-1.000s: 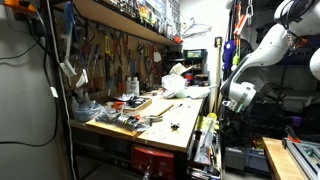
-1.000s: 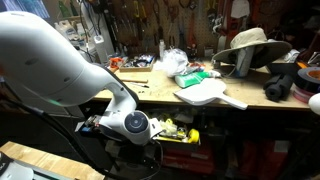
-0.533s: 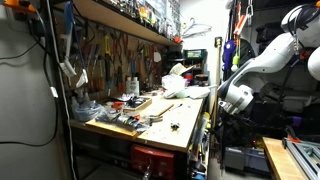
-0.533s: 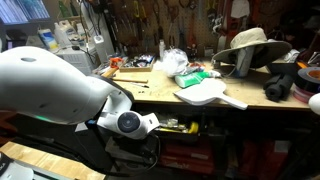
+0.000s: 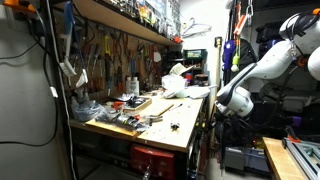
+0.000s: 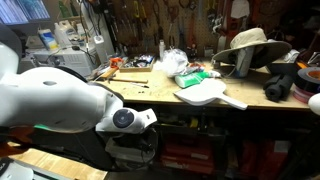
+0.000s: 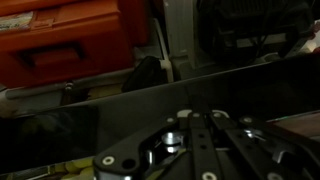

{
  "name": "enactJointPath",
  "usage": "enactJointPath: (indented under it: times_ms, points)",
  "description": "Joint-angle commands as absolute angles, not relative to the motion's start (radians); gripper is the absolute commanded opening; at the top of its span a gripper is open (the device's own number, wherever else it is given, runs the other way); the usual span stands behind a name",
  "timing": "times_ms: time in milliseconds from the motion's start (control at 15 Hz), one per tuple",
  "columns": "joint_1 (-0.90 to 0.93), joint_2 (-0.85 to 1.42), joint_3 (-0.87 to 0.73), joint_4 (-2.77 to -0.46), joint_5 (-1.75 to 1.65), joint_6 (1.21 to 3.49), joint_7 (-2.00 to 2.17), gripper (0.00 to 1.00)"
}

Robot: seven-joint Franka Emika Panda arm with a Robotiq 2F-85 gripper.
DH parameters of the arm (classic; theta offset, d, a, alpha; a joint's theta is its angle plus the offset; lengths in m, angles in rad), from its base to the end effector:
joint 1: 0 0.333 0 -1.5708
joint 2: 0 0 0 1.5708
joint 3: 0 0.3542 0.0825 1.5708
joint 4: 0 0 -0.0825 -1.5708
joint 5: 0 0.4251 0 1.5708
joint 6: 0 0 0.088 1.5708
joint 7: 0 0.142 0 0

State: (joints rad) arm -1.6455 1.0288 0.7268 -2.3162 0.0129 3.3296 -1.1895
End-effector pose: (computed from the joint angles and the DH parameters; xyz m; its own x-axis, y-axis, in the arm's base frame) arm 0.3825 -0.3763 0.0016 0.8209 -0.1021 0.5619 -0.0369 -0.9913 -0.1262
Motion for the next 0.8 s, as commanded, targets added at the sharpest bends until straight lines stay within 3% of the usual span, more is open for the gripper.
enactJointPath:
  times_ms: [0, 467, 733]
  points:
    - [-1.621, 1.067, 0.76, -2.318, -0.139, 3.373, -1.02, 0.0]
    - [-1.593, 1.059, 0.734, -2.321, -0.289, 3.4, -0.837, 0.0]
    - [-1.491, 0.959, 0.629, -2.33, -0.323, 3.393, -0.783, 0.0]
